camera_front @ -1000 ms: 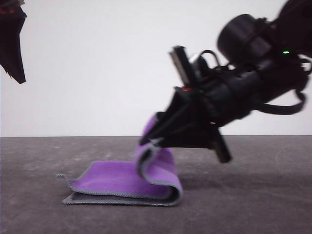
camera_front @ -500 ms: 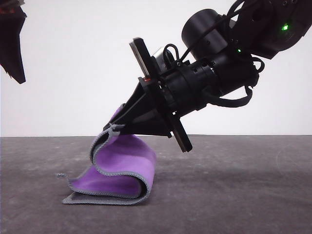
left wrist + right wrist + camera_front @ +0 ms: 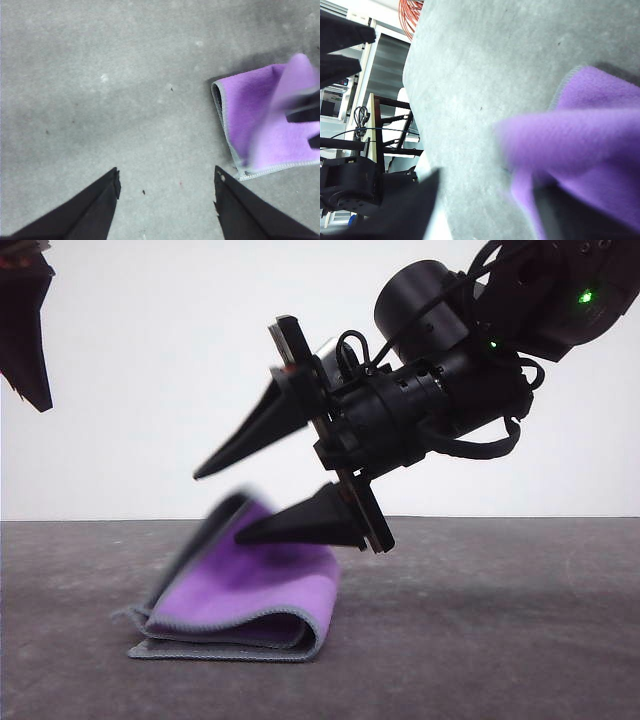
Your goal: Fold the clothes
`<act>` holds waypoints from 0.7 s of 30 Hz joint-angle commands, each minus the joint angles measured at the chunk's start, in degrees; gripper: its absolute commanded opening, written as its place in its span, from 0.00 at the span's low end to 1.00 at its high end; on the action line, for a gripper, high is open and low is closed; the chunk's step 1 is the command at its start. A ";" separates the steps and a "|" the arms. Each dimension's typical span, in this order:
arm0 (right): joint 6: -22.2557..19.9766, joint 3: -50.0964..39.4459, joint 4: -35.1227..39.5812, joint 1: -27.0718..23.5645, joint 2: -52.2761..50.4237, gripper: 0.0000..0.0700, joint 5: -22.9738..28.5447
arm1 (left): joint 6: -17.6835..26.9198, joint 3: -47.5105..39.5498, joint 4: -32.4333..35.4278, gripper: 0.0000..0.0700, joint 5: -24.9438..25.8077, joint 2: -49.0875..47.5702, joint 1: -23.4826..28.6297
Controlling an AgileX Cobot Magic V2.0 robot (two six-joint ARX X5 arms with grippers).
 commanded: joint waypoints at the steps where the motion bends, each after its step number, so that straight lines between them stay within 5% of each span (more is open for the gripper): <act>1: -0.24 0.94 0.46 0.52 1.33 0.66 -0.20 | 0.20 0.50 0.20 0.51 -0.11 0.46 -0.11; 7: -0.28 0.96 0.48 0.52 1.33 0.66 -0.22 | 0.20 0.50 0.20 0.51 -0.11 0.46 -0.11; 13: -6.59 0.98 -2.64 -1.33 -0.76 0.66 -3.41 | 0.24 0.50 0.20 0.50 -0.11 0.46 -0.11; 17: -12.62 0.96 -10.43 -4.29 -5.81 0.66 0.51 | 0.22 0.50 0.27 0.50 -0.11 0.46 -0.10; 21: -22.12 0.98 -25.43 -8.17 -13.76 0.66 10.40 | 0.24 0.50 0.38 0.50 -0.11 0.46 0.34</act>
